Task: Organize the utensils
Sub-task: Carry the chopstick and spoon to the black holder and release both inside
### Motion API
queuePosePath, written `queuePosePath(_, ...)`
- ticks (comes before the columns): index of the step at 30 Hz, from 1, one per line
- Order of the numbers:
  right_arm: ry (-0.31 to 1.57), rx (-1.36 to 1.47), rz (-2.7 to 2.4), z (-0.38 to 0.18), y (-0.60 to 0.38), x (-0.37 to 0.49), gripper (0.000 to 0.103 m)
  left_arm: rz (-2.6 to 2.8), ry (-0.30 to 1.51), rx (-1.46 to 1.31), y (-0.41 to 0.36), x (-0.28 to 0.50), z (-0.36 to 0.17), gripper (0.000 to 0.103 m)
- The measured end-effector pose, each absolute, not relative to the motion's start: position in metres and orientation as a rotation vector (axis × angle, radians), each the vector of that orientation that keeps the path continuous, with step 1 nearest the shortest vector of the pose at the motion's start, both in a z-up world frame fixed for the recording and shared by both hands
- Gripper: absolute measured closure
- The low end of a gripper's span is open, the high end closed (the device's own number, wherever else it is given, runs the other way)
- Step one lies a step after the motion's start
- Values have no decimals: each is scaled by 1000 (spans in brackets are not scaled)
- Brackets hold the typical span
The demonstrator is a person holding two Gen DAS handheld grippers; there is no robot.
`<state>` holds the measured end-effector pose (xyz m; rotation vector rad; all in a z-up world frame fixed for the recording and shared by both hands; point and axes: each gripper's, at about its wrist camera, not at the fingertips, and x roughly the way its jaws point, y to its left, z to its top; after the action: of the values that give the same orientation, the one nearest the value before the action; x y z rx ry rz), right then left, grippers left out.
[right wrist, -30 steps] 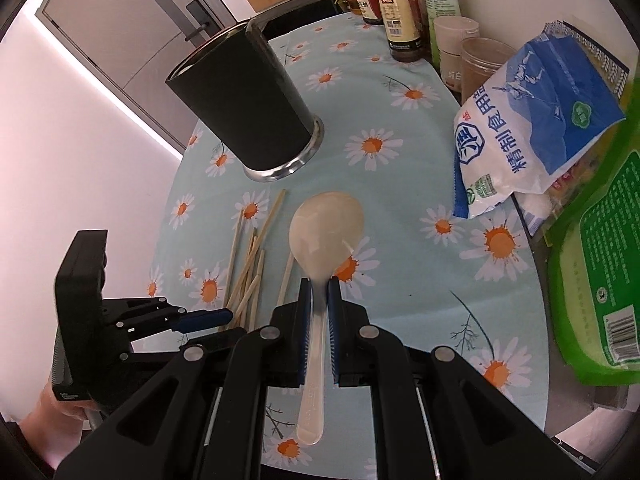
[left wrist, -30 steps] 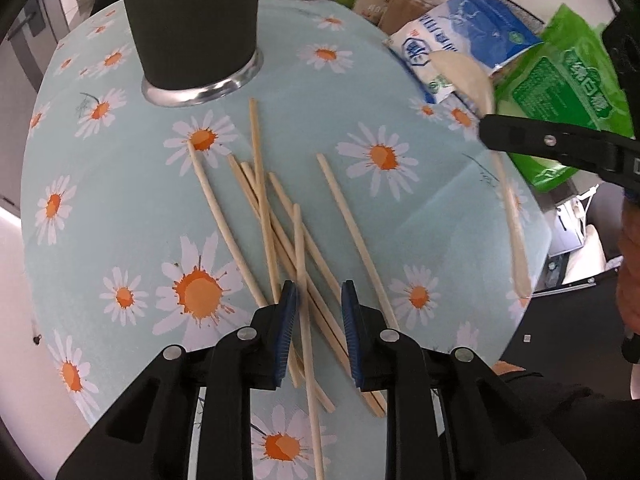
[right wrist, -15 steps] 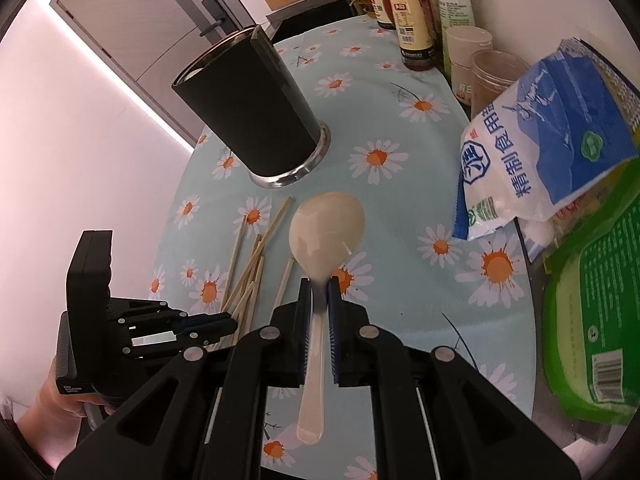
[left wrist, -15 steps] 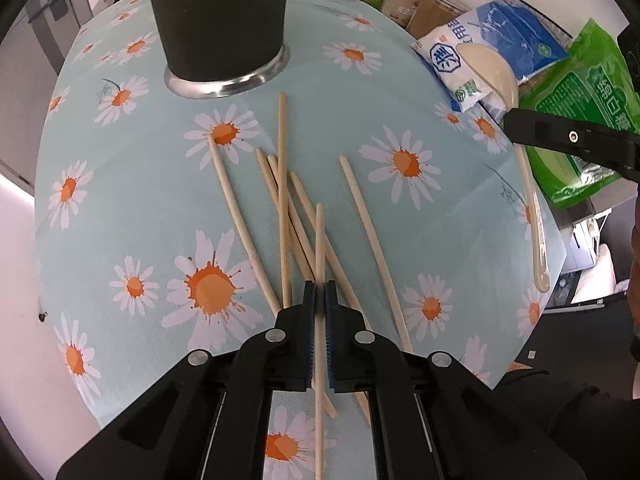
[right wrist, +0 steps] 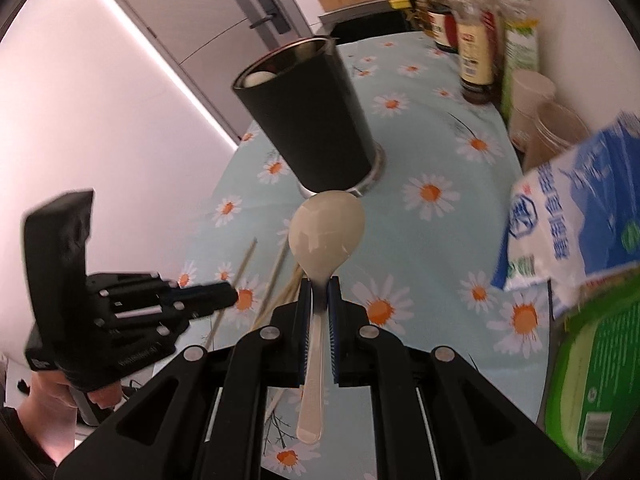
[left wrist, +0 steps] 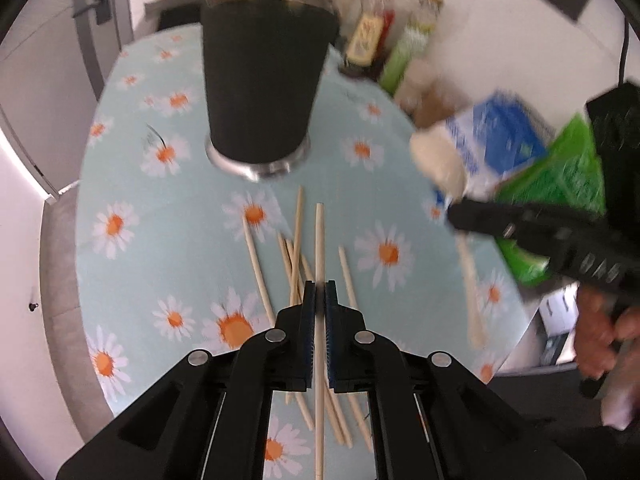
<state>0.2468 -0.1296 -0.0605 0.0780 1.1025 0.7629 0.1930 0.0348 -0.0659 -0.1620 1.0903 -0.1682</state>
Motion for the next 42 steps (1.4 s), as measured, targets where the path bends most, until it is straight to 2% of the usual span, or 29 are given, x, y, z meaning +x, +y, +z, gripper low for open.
queuePosePath(23,796,113,885,31,-80,300,93,-92,650,-336,85,241,57,99)
queuePosePath(42,506,188,836,80,-59,370,93,-83,295,-427,123,305,107,100)
